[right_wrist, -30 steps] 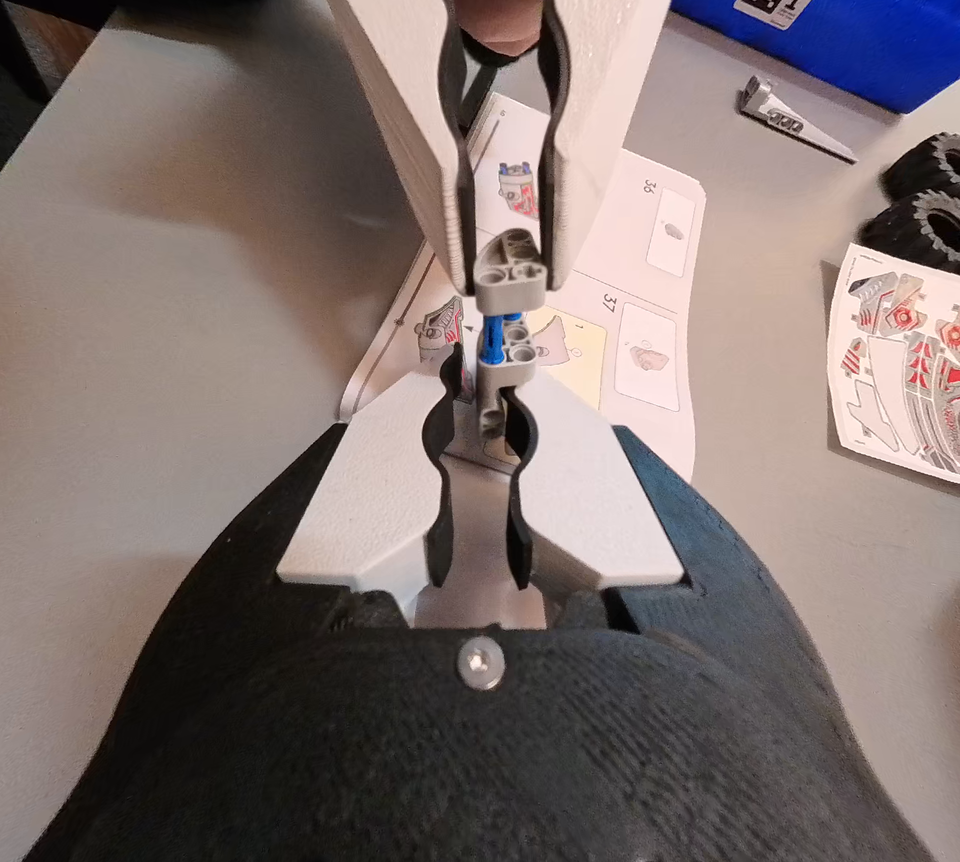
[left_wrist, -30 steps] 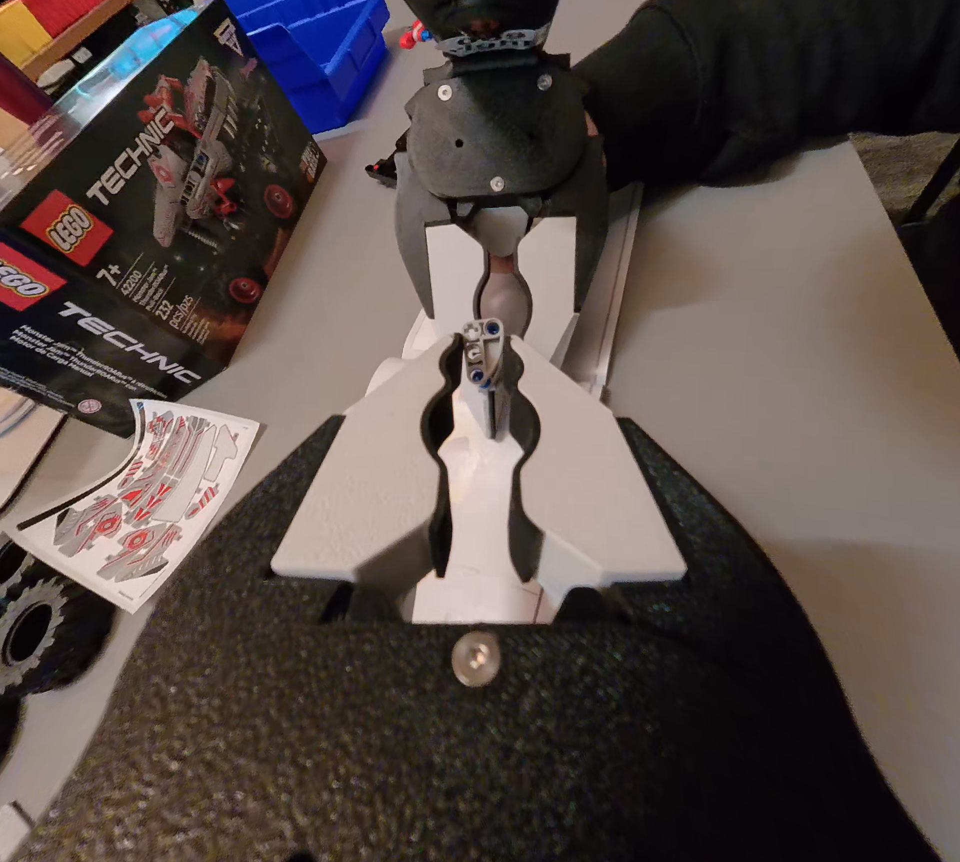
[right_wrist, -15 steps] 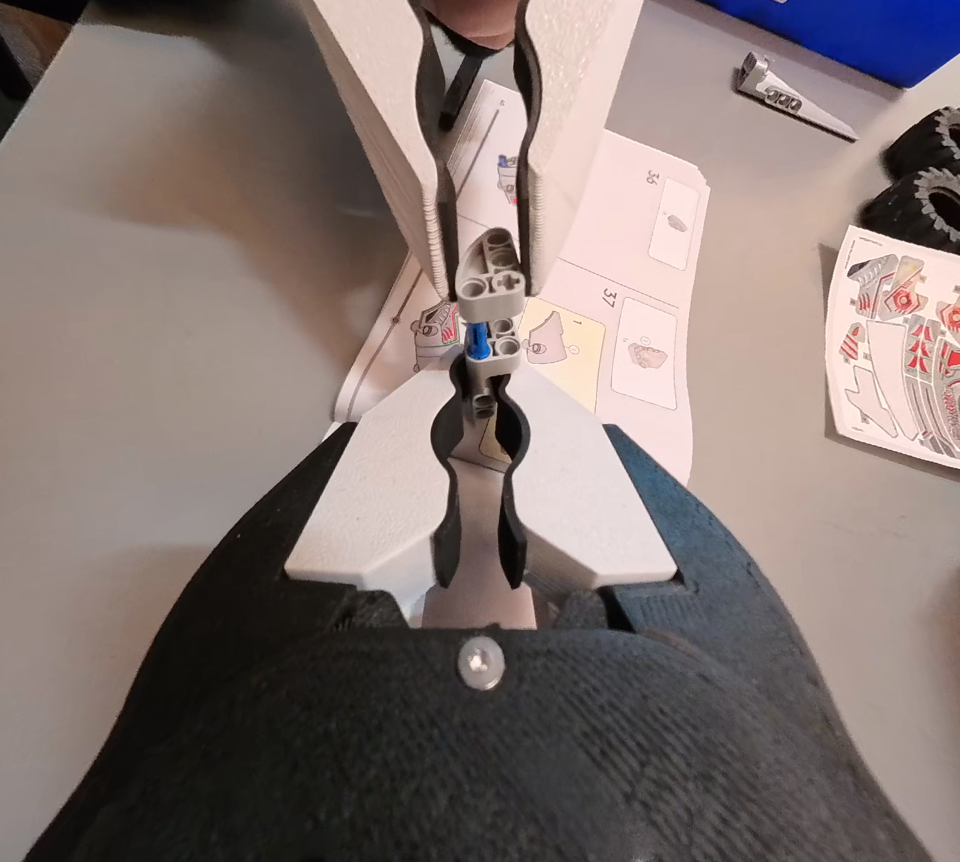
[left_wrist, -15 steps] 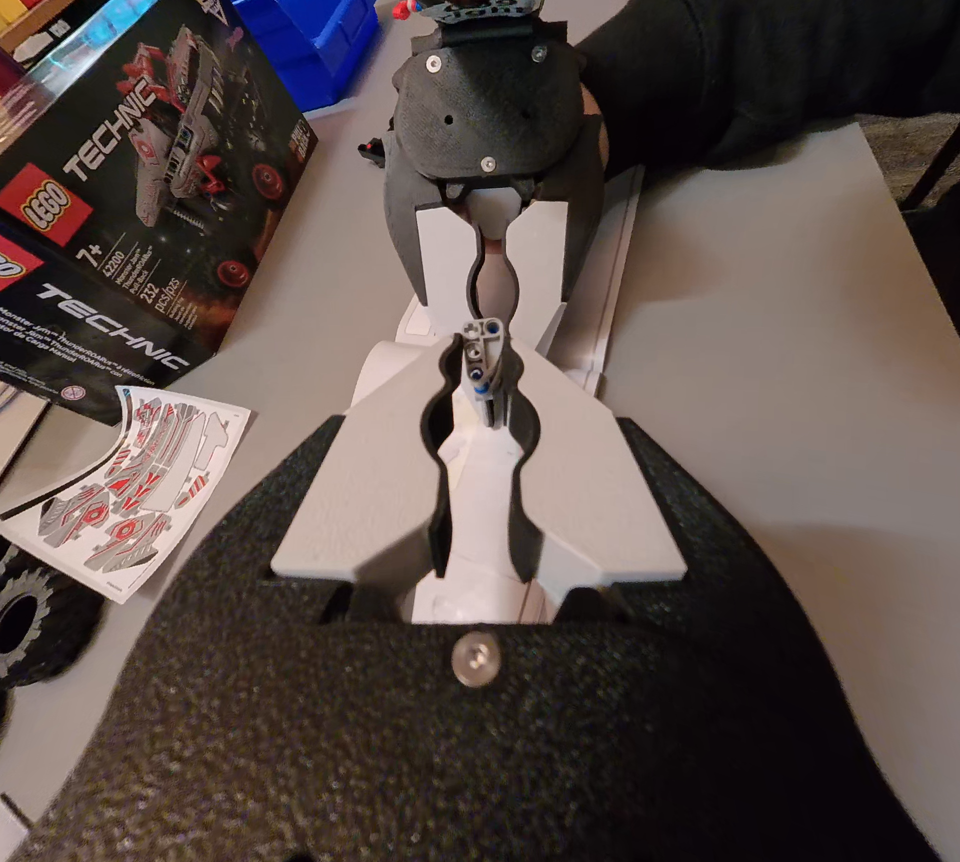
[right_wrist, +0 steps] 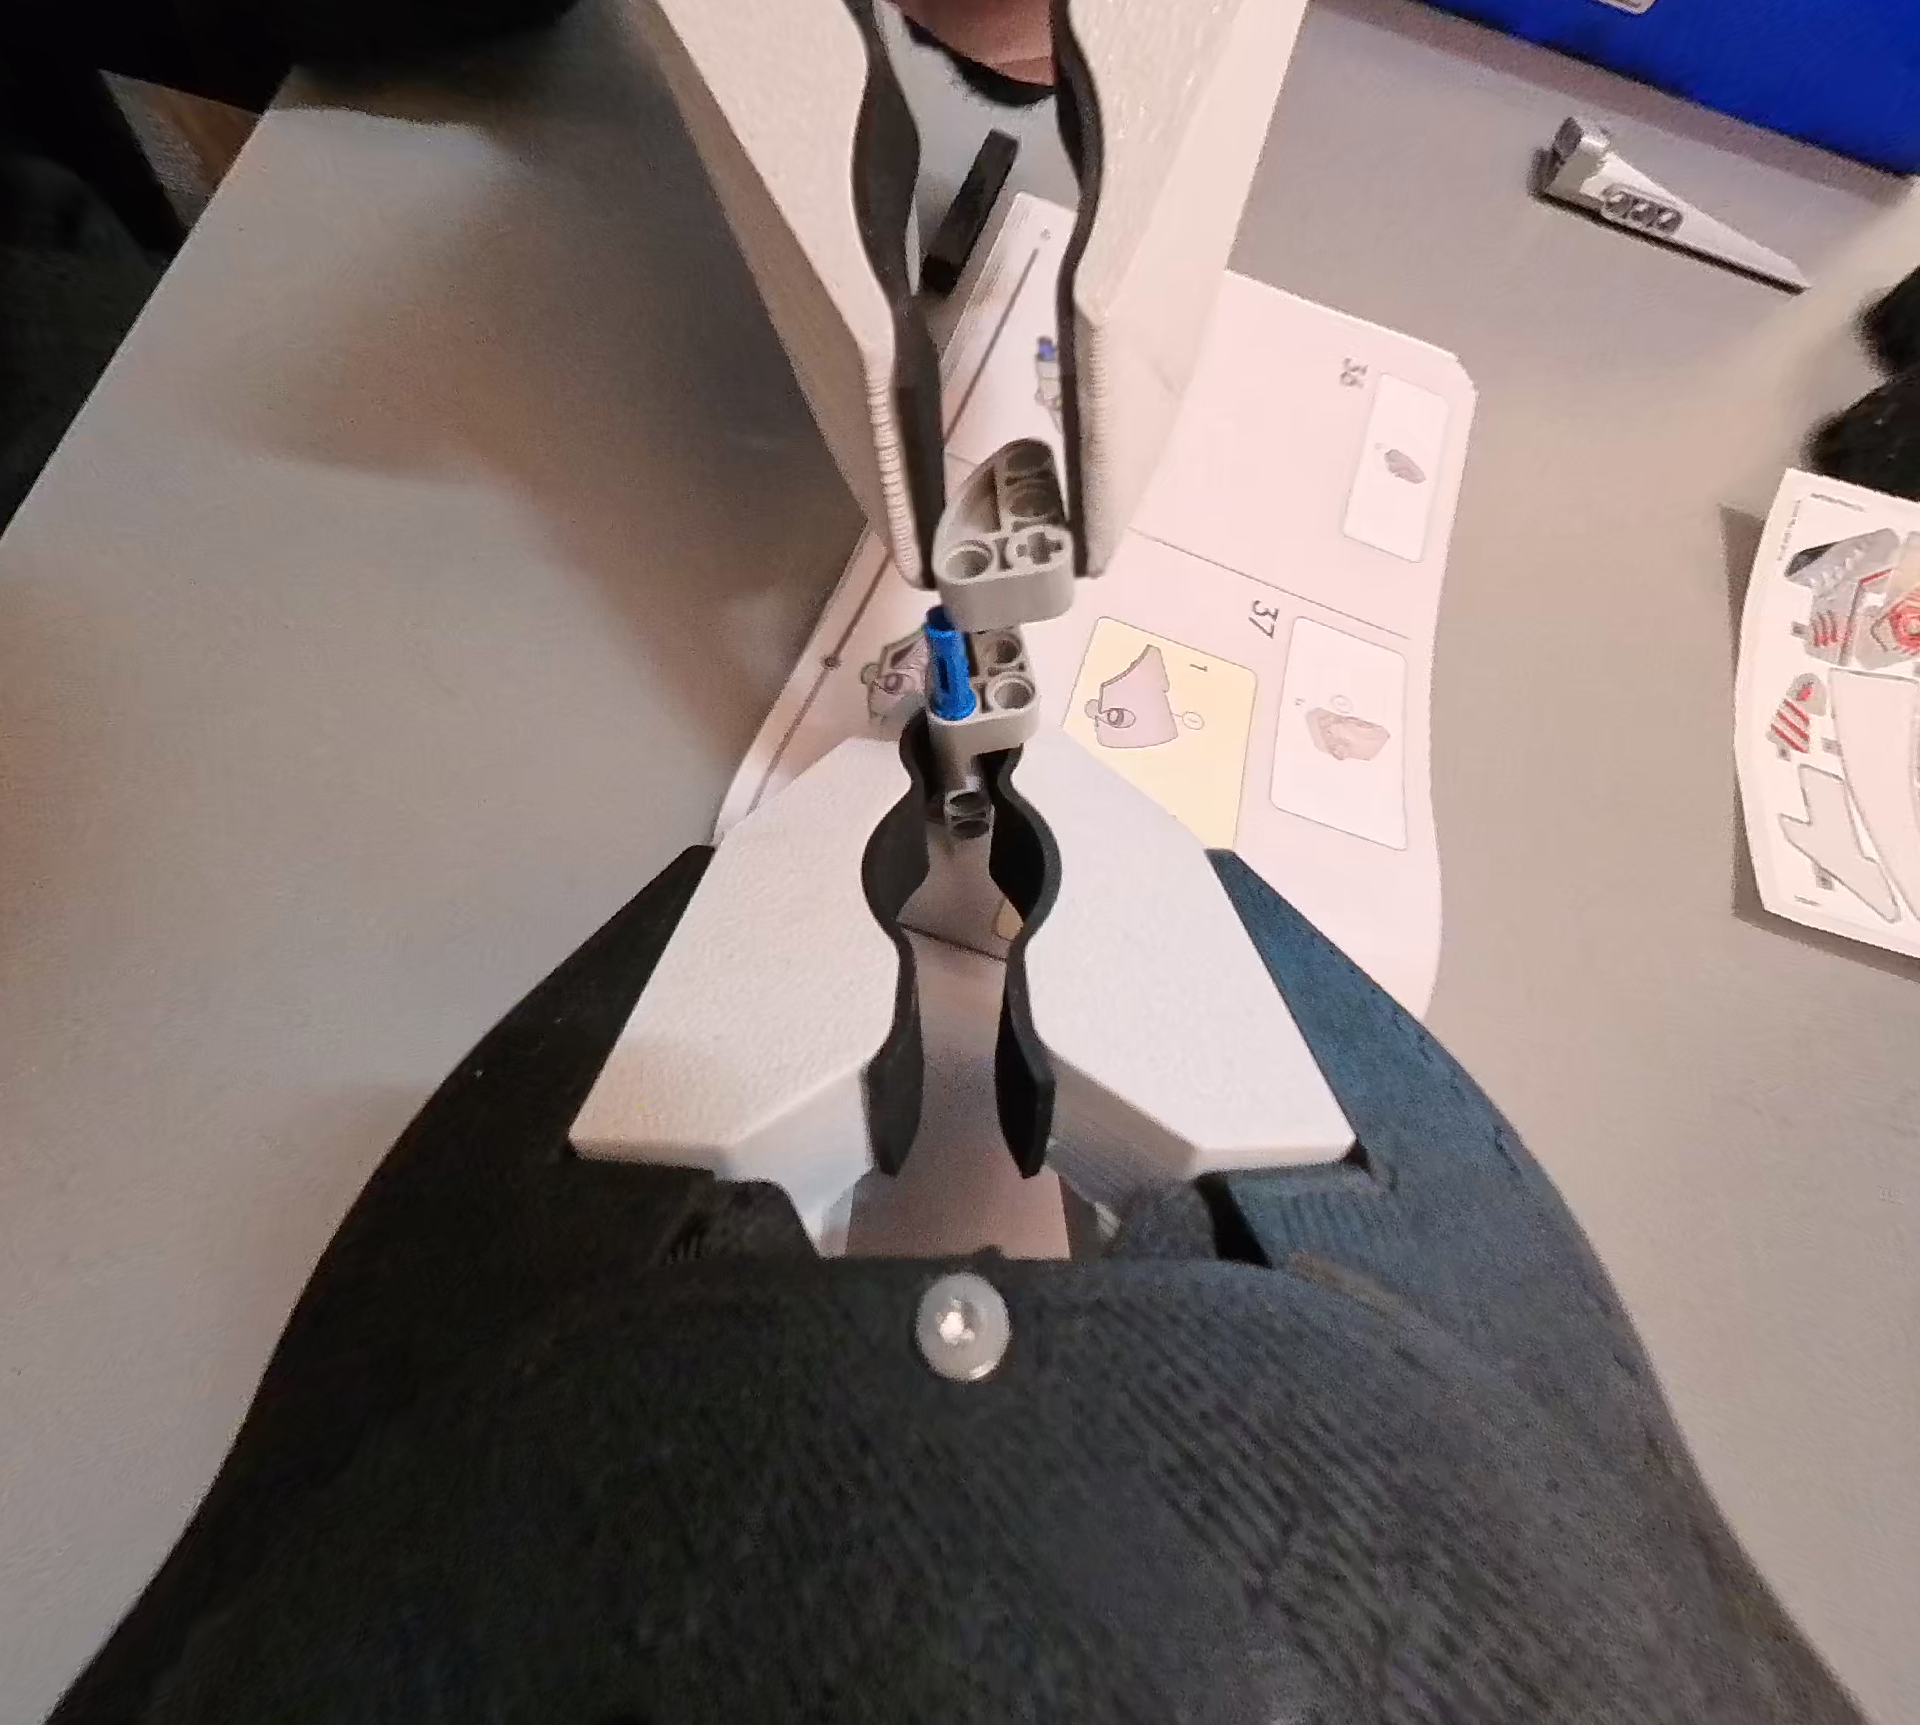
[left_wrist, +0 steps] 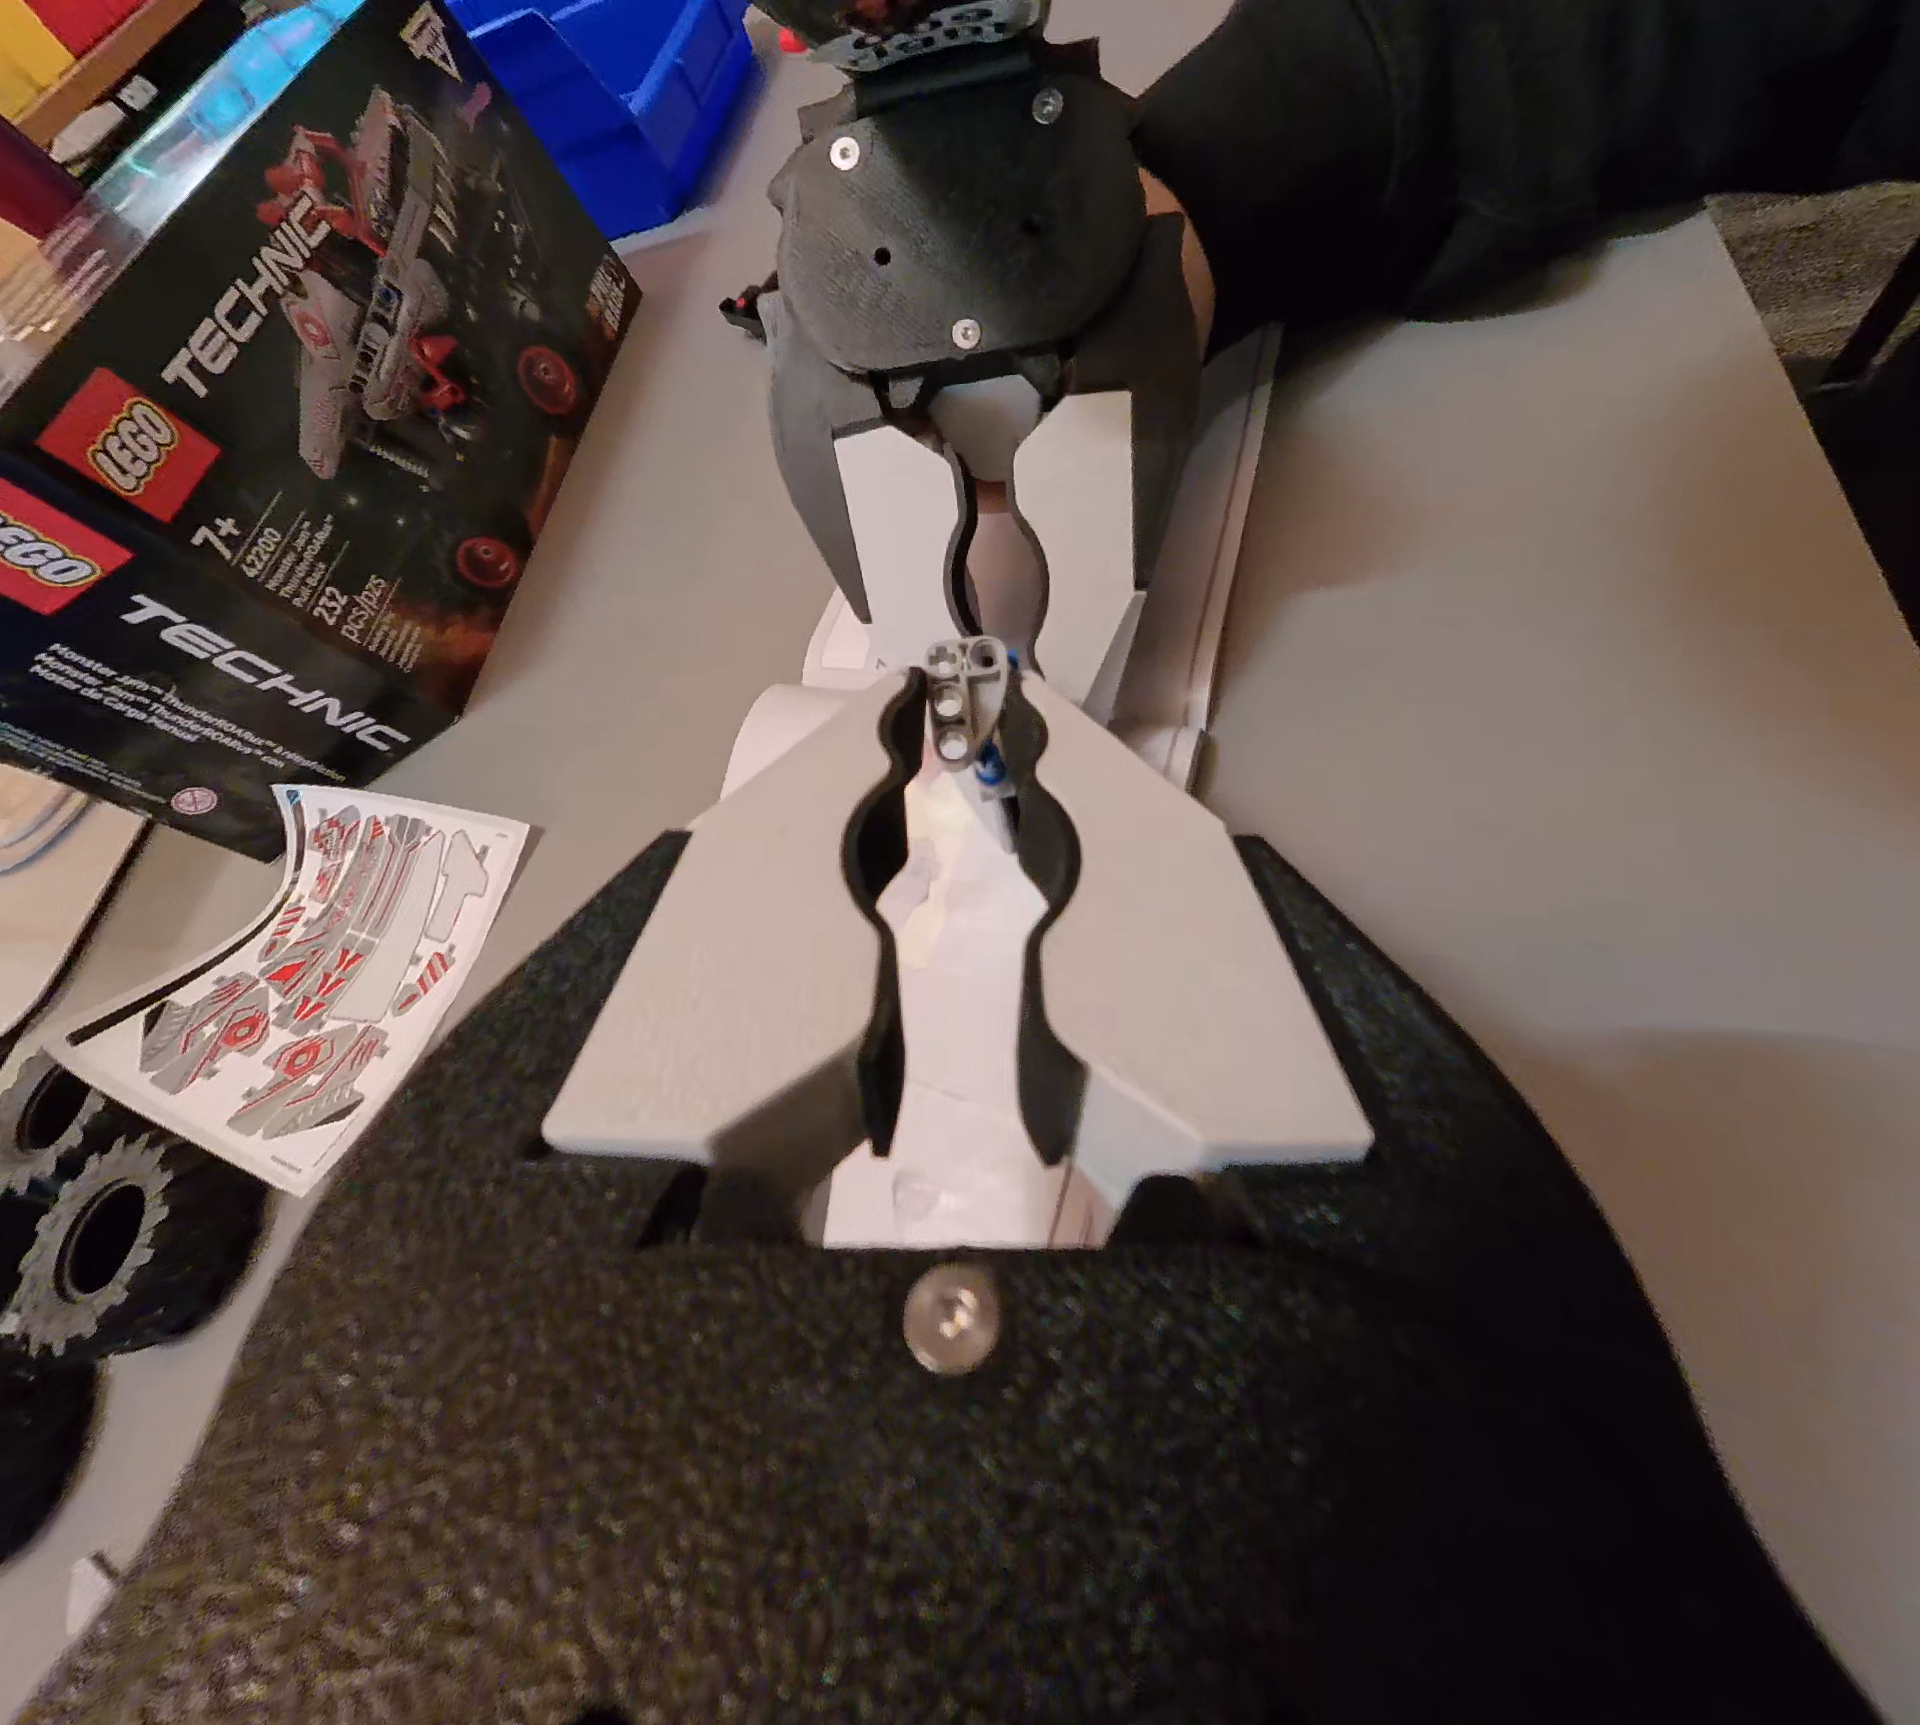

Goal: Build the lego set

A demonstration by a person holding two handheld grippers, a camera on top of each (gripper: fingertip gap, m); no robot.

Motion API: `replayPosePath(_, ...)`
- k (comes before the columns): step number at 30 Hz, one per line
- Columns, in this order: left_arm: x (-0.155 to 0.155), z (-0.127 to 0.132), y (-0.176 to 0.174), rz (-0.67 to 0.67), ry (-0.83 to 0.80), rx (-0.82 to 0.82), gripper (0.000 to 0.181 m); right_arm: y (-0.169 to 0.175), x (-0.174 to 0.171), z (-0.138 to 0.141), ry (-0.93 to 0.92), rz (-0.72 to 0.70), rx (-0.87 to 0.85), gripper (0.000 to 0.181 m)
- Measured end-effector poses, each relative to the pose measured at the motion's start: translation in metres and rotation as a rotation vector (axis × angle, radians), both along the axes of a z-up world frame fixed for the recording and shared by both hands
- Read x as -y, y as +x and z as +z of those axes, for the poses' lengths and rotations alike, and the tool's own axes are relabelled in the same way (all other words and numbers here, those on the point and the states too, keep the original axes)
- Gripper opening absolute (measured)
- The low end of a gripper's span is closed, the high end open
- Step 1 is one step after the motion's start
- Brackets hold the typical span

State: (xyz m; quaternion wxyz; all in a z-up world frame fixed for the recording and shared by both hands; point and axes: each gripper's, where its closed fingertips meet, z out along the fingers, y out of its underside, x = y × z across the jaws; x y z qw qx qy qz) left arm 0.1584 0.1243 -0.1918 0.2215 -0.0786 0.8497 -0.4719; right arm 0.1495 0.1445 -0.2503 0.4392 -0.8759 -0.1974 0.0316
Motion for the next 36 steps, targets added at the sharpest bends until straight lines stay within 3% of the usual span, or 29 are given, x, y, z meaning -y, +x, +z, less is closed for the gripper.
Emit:
replayPosePath(14, 0.0027, -0.0098, -0.0058, -0.020, 0.042, -0.050, 0.012, -0.0038, 0.0016, -0.0089, -0.055, 0.025, -0.002, 0.002)
replayPosePath(23, 0.0039, -0.0101, -0.0036, 0.090, 0.068, -0.051, 0.012, -0.0013, 0.0028, -0.0093, -0.062, 0.015, -0.013, 0.003)
replayPosePath(36, 0.0025, -0.0107, -0.0018, 0.120, -0.137, -0.146, 0.012, -0.0012, 0.0029, -0.0095, -0.072, 0.017, -0.034, 0.002)
